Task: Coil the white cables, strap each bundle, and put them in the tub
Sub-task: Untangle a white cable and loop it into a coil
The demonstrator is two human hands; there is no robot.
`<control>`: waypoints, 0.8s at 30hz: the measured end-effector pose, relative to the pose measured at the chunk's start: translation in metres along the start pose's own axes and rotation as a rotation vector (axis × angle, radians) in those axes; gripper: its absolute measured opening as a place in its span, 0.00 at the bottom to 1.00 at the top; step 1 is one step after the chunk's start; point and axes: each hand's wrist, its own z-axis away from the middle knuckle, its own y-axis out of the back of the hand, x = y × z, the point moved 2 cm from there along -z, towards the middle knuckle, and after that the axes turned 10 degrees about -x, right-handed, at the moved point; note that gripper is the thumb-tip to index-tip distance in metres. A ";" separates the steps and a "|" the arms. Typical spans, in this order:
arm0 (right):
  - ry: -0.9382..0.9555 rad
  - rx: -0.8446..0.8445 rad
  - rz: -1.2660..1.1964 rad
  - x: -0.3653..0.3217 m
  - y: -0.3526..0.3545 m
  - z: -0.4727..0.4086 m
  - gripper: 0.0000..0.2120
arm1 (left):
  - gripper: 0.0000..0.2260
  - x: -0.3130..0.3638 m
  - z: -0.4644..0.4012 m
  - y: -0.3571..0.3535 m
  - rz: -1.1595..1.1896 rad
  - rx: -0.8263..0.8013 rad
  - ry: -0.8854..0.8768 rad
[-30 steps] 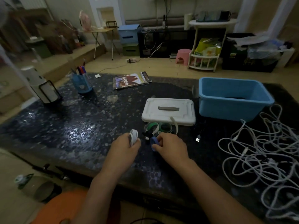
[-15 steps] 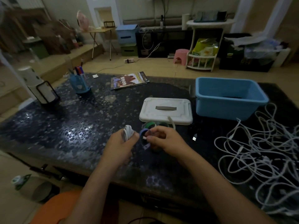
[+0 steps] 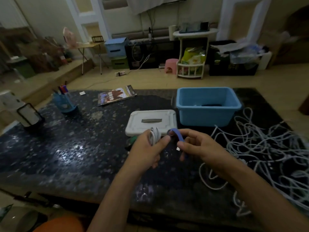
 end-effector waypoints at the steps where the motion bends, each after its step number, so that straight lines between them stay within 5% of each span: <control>1: -0.003 0.021 -0.004 0.000 0.006 0.007 0.14 | 0.05 0.000 -0.006 -0.011 -0.058 0.012 -0.003; 11: -0.123 0.577 0.023 0.029 0.046 0.064 0.13 | 0.11 -0.009 -0.041 -0.106 -0.602 -0.075 -0.057; 22: -0.113 0.392 0.407 0.033 0.048 0.061 0.29 | 0.10 -0.011 -0.027 -0.111 -0.714 -0.140 -0.065; 24: -0.130 0.378 0.426 0.033 0.043 0.058 0.23 | 0.09 -0.009 -0.022 -0.114 -0.716 -0.161 -0.074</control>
